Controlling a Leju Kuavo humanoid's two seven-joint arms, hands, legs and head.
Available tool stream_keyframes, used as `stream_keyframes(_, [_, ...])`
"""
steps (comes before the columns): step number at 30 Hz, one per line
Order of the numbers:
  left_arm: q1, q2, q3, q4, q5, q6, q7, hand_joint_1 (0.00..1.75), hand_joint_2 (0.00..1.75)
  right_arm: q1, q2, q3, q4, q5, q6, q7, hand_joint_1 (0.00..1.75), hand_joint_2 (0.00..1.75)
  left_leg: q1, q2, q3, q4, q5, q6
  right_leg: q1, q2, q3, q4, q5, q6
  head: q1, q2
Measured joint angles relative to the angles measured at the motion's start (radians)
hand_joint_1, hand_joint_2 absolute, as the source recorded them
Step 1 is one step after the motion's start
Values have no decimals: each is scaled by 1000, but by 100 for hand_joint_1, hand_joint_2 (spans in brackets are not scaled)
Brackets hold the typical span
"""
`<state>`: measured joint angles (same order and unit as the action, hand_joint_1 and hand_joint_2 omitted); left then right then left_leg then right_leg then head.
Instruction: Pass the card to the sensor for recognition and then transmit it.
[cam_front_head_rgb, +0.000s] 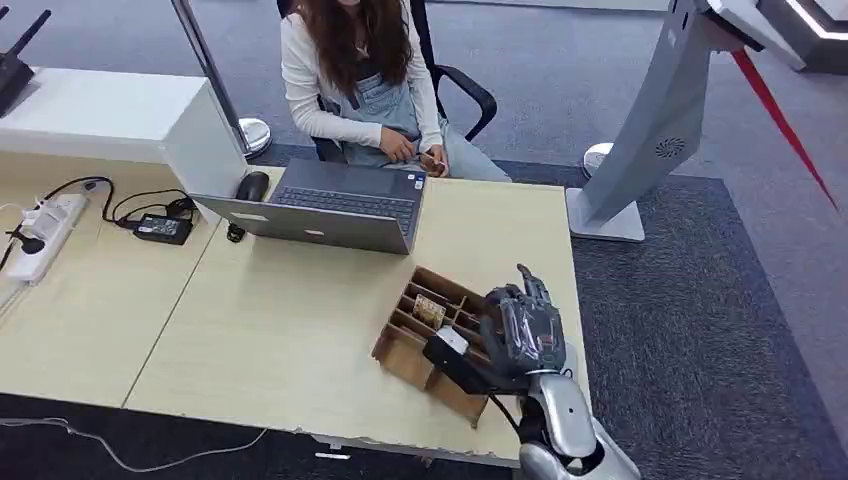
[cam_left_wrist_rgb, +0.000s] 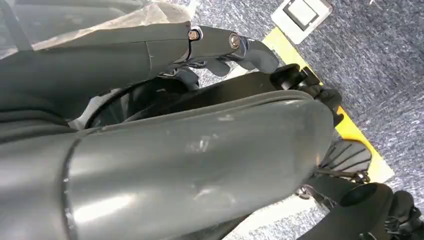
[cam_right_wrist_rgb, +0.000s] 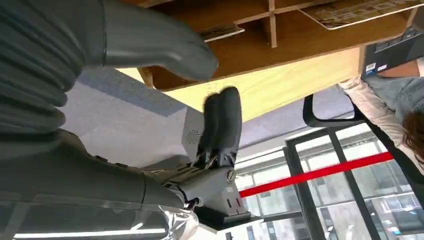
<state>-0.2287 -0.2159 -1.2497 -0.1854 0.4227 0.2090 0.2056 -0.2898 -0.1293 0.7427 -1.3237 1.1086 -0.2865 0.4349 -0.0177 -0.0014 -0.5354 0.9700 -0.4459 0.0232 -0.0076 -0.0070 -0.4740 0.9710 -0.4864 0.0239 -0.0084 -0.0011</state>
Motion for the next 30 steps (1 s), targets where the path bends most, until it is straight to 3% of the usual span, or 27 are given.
stream_keyframes(3, [0, 0, 0, 0, -1, 0, 0, 0, 0, 0, 0, 0, 0, 0, -1, -3, 84, 175, 0, 0, 0, 0, 0, 0, 0, 0, 0, 0, 0, 0, 0, 0])
stream_keyframes(6, [0, 0, 0, 0, -2, -1, 0, 0, 0, 0, 0, 0, 1, -1, -1, -3, 51, 175, 0, 0, 0, 0, 0, 0, 0, 0, 0, 0, 0, 0, 0, 0])
stream_keyframes(8, [0, 0, 0, 0, -2, -1, 0, 0, 0, 0, 0, 0, 1, -1, -2, -3, 40, 175, 0, 0, 0, 0, 0, 0, 0, 0, 0, 0, 0, 0, 0, 0])
stream_keyframes(30, [0, 0, -11, 0, -47, -16, 3, 0, 0, 2, 7, 0, 15, -60, -4, -29, 37, 175, 0, 0, 0, 0, 0, 0, 0, 0, 0, 0, 0, 0, 0, 0])
